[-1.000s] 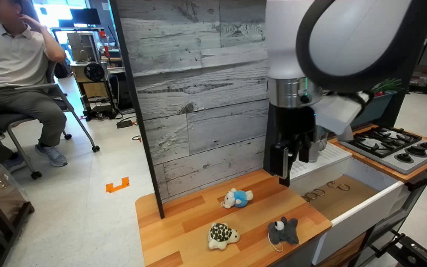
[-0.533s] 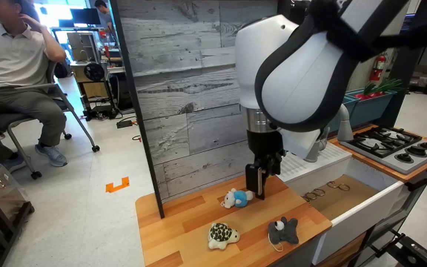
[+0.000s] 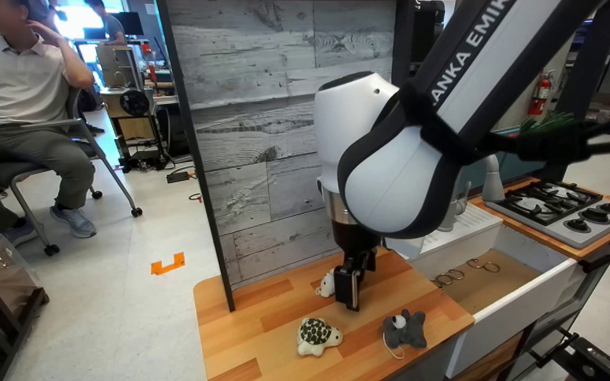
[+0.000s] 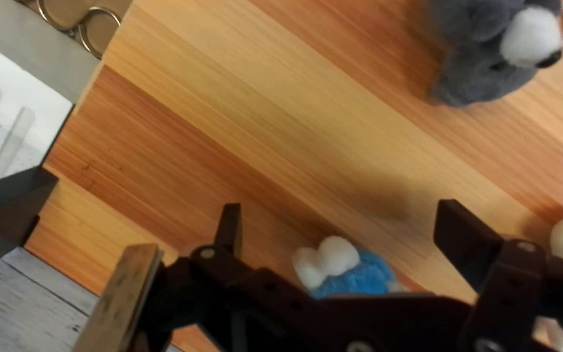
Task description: Move the blue and white plush toy to the right
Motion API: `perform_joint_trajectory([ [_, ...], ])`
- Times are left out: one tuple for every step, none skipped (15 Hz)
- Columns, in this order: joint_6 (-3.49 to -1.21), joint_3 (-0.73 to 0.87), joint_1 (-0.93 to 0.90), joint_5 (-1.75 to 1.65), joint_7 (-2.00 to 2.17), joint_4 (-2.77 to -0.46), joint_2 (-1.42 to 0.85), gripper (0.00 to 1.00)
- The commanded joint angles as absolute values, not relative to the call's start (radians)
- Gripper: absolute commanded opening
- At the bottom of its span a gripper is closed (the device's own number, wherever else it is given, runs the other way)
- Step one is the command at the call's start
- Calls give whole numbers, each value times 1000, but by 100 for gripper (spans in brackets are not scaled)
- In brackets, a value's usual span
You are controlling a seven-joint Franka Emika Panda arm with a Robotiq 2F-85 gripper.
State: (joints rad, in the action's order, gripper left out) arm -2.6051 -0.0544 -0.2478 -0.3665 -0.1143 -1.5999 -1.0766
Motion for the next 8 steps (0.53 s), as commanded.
perform_joint_trajectory([
  [-2682,-48,-268,-376,-163,-1542,-1141,100],
  [-2712,-46,-272,-380,-170,-1539,-1151,100],
  [-2744,-42,-276,-386,-177,-1537,-1160,100],
  [-2773,-38,-278,-390,-187,-1536,-1167,100],
  [-2801,-34,-281,-394,-197,-1534,-1173,100],
  [-2823,-34,-280,-394,-208,-1534,-1177,75],
  [-2846,-31,-281,-396,-216,-1534,-1181,74],
  [-2862,-29,-281,-397,-223,-1536,-1181,66],
])
